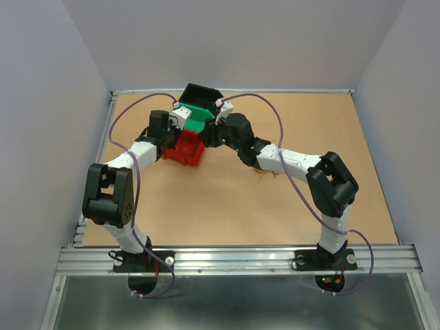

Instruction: Untangle the cables

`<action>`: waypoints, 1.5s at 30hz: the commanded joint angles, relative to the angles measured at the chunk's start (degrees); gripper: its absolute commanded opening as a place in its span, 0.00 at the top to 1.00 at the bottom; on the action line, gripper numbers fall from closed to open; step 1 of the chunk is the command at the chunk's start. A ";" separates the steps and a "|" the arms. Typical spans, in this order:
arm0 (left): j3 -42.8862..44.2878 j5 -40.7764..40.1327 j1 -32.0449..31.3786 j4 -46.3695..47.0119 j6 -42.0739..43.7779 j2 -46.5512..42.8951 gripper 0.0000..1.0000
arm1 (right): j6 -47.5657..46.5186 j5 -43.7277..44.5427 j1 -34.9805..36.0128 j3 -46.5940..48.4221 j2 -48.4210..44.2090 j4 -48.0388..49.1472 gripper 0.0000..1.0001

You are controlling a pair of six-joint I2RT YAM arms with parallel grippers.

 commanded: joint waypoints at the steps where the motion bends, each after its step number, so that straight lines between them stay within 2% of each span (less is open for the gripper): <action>1: 0.90 -6.12 -2.61 -0.99 2.42 2.17 1.00 | 3.57 5.25 -1.49 -4.44 -5.79 7.90 0.53; 9: 5.03 -9.47 -2.70 -4.33 1.98 8.51 1.00 | 9.02 9.30 -1.76 -15.06 -16.34 6.76 0.53; 13: 4.24 -8.68 -2.70 -3.81 1.63 6.93 0.92 | 10.68 15.87 -1.93 -27.18 -27.12 5.19 0.50; 16: 3.10 -8.50 -2.62 -2.58 1.54 4.73 0.87 | 12.36 18.08 -2.55 -29.40 -30.76 1.75 0.50; 19: 1.26 -8.33 -2.62 -1.08 1.37 2.46 0.76 | 13.15 23.16 -2.64 -32.57 -34.62 0.78 0.49; 24: -0.86 -8.06 -2.53 1.64 1.11 -2.11 0.65 | 12.98 28.27 -3.25 -33.19 -34.72 0.43 0.49; 25: -1.38 -7.89 -2.53 1.99 1.02 -2.91 0.60 | 12.98 29.07 -3.60 -33.10 -34.54 0.08 0.45; 27: -2.26 -7.71 -2.53 2.70 1.02 -4.75 0.58 | 12.89 29.87 -4.30 -33.01 -34.36 -0.45 0.44; 29: -2.70 -7.54 -2.53 2.79 0.84 -5.64 0.54 | 12.54 30.13 -5.36 -32.84 -34.36 -0.89 0.29; 31: -3.06 -7.54 -2.53 2.87 0.84 -6.69 0.52 | 12.54 30.65 -6.06 -32.84 -34.27 -1.33 0.25; 33: -3.50 -7.45 -2.53 3.31 0.75 -7.31 0.48 | 12.71 30.83 -7.38 -32.84 -34.19 -1.94 0.25; 37: -4.64 -7.36 -2.44 4.28 0.67 -9.59 0.33 | 13.76 29.52 -10.19 -32.66 -32.96 -2.21 0.25; 45: -8.77 -6.66 -2.18 8.58 0.75 -16.61 0.28 | 13.86 27.49 -13.18 -30.82 -27.69 -2.21 0.29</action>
